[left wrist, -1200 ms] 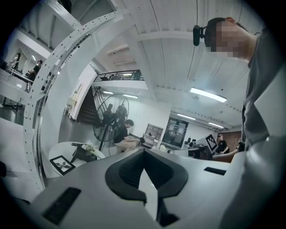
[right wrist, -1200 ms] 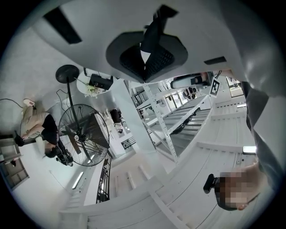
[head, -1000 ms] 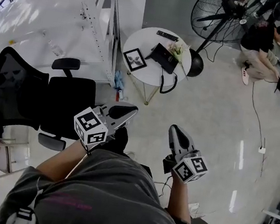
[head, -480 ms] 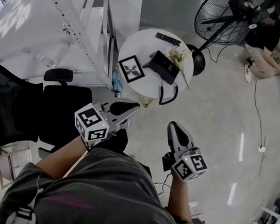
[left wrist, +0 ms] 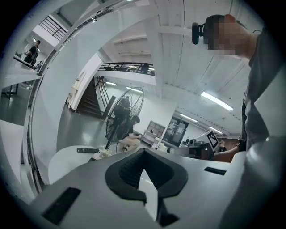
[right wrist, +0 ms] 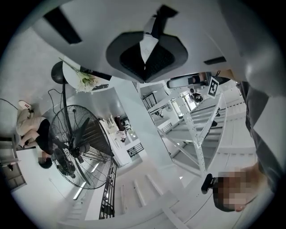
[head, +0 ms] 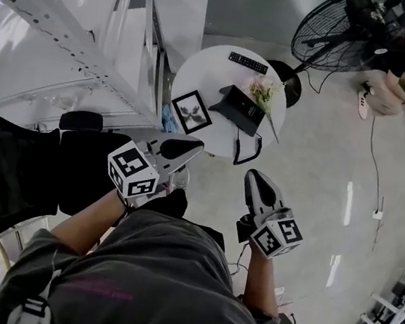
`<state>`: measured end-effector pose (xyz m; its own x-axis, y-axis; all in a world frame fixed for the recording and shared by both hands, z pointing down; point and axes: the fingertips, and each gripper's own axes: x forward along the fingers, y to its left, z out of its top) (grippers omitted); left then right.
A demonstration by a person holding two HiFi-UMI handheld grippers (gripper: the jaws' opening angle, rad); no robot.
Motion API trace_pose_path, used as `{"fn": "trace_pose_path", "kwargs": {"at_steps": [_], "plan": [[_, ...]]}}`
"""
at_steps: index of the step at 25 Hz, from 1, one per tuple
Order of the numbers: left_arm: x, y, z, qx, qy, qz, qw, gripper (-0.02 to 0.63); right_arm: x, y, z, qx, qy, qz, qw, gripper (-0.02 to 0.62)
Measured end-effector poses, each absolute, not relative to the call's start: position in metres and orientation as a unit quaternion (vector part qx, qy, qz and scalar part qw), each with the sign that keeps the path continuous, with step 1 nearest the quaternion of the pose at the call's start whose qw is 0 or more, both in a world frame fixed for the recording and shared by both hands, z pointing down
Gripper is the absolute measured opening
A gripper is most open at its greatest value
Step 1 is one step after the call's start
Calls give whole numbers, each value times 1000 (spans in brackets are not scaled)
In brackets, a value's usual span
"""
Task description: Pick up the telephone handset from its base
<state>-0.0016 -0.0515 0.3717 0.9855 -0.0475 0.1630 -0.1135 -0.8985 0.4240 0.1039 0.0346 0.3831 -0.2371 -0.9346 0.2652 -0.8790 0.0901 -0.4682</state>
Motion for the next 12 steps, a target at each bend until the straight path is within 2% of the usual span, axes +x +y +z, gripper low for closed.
{"fn": "trace_pose_path", "kwargs": {"at_steps": [12], "plan": [[21,-103,399,966,-33,88,243,14,124,-22,402,-619,727,-293,42,18]]}}
